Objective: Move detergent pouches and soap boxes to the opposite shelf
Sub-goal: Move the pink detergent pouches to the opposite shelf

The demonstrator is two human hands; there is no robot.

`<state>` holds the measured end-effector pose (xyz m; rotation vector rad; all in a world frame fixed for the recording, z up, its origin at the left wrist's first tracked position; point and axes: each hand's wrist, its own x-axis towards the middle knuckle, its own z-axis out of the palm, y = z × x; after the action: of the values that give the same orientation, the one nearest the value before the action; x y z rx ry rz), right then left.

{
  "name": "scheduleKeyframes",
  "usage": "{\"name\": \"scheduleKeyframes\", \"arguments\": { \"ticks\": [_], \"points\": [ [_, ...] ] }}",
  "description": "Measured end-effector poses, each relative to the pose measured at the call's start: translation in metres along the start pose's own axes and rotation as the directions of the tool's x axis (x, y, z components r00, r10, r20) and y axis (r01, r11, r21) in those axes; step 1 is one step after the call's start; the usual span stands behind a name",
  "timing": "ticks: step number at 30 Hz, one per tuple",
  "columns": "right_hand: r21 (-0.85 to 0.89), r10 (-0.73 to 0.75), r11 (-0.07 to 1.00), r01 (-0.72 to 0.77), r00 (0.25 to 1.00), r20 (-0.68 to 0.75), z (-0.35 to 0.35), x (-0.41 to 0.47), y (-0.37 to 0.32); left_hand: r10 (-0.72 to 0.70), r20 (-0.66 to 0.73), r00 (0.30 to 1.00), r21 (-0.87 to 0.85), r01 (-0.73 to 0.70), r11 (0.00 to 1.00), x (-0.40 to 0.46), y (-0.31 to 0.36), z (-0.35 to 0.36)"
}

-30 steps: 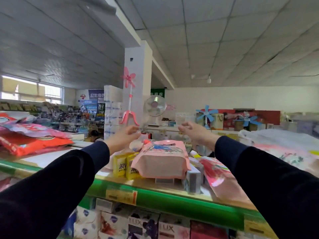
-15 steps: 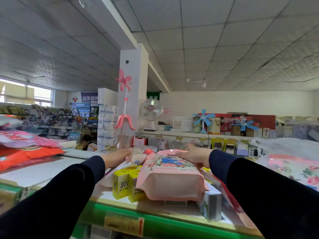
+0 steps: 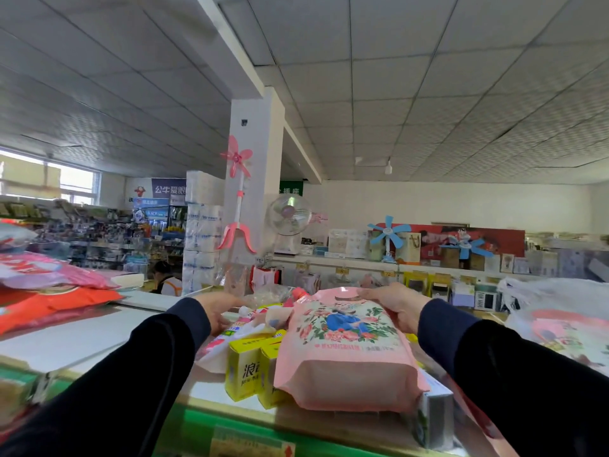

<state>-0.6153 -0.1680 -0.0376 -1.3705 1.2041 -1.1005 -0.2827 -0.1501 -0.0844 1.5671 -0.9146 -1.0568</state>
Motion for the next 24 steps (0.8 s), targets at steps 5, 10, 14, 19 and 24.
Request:
{"name": "scheduleKeyframes", "arguments": {
  "ticks": [5,10,14,19,24],
  "points": [
    [0.060,0.044,0.997,-0.046,0.999,0.028,-0.002,0.002,-0.001,-0.027,0.086,0.996,-0.085,0.034,0.996,0.023,0.002,-0.002],
    [0.093,0.095,0.991,-0.099,0.994,0.053,-0.004,0.002,0.000,-0.054,0.062,0.997,0.102,0.048,0.994,0.038,-0.003,0.002],
    [0.112,0.115,0.986,-0.122,0.991,0.065,-0.005,0.006,0.003,-0.040,0.140,0.989,0.063,0.032,0.997,0.034,-0.003,0.009],
    [0.138,0.043,0.989,-0.045,0.999,0.017,-0.001,0.008,0.002,0.040,0.183,0.982,0.025,-0.045,0.999,0.028,0.000,0.016],
    [0.243,-0.121,0.962,0.121,0.993,-0.018,0.001,0.002,-0.005,0.134,0.038,0.990,-0.028,-0.133,0.991,0.024,0.005,0.012]
  ]
}}
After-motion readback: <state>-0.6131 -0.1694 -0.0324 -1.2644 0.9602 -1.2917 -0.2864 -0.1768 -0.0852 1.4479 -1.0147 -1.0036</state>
